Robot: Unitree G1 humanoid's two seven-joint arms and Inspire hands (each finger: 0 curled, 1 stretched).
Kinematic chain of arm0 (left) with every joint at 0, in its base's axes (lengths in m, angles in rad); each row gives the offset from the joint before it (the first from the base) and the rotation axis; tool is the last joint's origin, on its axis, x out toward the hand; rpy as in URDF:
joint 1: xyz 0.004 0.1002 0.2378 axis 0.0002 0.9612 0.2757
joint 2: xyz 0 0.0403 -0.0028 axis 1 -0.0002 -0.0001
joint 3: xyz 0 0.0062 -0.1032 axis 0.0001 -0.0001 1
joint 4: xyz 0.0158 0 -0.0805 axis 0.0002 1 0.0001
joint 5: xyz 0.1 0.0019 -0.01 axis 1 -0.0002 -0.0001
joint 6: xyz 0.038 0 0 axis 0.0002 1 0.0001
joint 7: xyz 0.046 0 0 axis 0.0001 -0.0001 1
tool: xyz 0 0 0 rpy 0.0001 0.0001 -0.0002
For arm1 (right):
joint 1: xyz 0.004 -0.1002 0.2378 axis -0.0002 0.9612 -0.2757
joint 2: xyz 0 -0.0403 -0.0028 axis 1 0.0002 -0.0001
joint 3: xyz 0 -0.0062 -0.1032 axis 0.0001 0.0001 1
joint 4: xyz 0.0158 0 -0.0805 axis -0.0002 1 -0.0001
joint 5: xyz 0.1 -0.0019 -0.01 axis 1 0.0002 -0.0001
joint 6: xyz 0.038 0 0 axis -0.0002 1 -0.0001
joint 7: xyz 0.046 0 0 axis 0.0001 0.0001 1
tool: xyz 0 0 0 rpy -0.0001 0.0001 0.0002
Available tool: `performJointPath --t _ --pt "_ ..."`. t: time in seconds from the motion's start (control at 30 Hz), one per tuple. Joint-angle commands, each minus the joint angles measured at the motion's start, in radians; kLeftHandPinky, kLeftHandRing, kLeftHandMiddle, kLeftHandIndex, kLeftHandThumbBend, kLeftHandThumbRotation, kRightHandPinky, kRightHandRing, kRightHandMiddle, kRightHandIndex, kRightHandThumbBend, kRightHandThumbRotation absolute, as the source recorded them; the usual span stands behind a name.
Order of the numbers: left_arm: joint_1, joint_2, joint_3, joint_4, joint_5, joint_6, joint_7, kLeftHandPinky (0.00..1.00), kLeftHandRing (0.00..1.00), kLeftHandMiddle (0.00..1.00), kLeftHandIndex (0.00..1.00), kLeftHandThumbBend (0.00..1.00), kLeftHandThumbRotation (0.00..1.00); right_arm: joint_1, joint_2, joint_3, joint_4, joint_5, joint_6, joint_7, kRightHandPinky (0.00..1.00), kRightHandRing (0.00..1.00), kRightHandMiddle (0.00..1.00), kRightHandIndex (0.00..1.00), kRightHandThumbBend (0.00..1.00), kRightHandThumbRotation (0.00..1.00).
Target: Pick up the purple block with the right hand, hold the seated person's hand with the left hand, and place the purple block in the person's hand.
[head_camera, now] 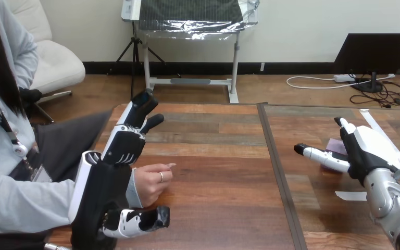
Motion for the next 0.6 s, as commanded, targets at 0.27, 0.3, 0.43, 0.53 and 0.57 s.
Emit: performJointPath --t 0.27,0.3,0.43,0.53,0.57 --pt "-0.036 0.0 -0.008 -0.044 -0.018 0.008 -0.012 0.89 0.95 0.96 0.93 1.0 0.63 -0.106 -0.014 -0.001 -0.008 -0.007 -0.002 -0.02 1.0 1.0 1.0 1.0 1.0 0.89" --pt "-0.037 -0.001 -0.006 -0.042 -0.015 0.006 -0.011 0.88 0.95 0.96 0.93 1.0 0.64 -0.107 -0.014 -0.001 -0.008 -0.008 -0.002 -0.019 1.0 1.0 1.0 1.0 1.0 0.89" --pt "-0.039 -0.001 -0.007 -0.037 -0.017 0.003 -0.012 0.88 0.95 0.96 0.93 1.0 0.64 -0.113 -0.017 0.003 -0.007 -0.014 0.001 -0.023 1.0 1.0 1.0 1.0 1.0 0.89" --pt "-0.038 0.001 -0.009 -0.037 -0.021 0.003 -0.015 0.88 0.95 0.96 0.93 1.0 0.64 -0.117 -0.019 0.006 -0.007 -0.02 0.003 -0.026 1.0 1.0 1.0 1.0 1.0 0.89" --pt "-0.038 0.001 -0.01 -0.038 -0.022 0.004 -0.015 0.88 0.95 0.96 0.93 1.0 0.64 -0.118 -0.019 0.006 -0.007 -0.021 0.004 -0.026 1.0 1.0 1.0 1.0 1.0 0.89"
